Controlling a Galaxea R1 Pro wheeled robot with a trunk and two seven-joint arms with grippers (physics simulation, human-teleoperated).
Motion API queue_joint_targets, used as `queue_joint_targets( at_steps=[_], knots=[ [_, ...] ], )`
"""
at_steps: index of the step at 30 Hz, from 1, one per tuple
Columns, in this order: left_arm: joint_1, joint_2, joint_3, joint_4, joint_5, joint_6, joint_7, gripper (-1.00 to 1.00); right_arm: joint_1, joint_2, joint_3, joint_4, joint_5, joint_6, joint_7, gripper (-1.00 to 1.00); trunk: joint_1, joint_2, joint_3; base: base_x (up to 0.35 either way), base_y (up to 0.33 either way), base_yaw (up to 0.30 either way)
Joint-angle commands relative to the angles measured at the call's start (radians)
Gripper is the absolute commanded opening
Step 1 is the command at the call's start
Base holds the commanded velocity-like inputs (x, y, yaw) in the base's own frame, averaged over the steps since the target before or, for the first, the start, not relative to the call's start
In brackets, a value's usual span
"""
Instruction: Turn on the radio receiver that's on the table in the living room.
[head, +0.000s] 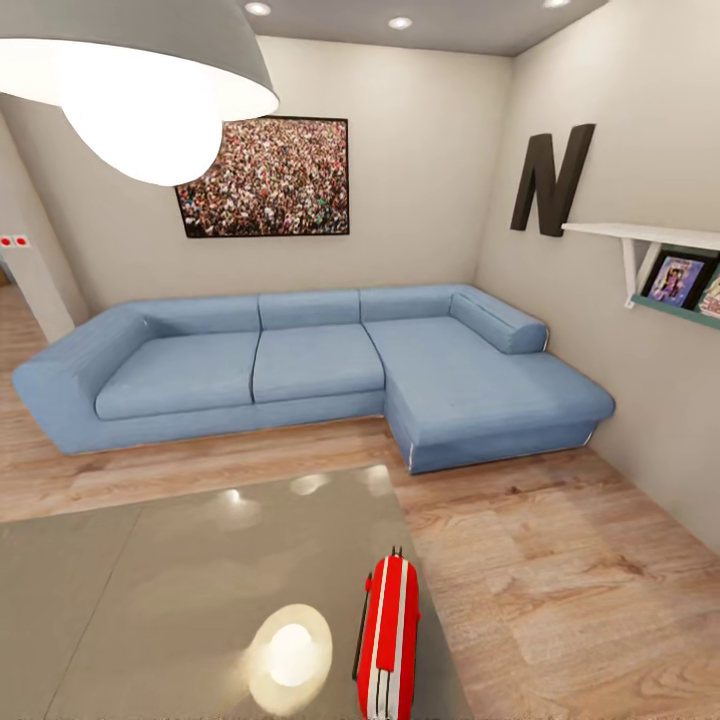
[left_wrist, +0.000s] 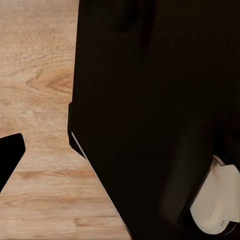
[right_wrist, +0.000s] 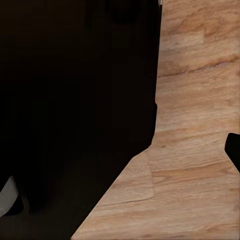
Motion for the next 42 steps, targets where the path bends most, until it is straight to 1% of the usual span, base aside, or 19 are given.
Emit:
queue_joint_targets(
  at_steps=[1, 42],
  knots=[
    [0.000, 0.000, 0.000, 0.000, 0.000, 0.000, 0.000, 1.00, 0.000, 0.000, 0.000, 0.000, 0.000, 0.000, 0.000, 1.00, 0.000, 0.000, -0.002, 0.000, 0.000, 0.000],
    [0.000, 0.000, 0.000, -0.002, 0.000, 0.000, 0.000, 1.00, 0.000, 0.000, -0.001, 0.000, 0.000, 0.000, 0.000, 1.00, 0.000, 0.000, -0.069, 0.000, 0.000, 0.000]
  ],
)
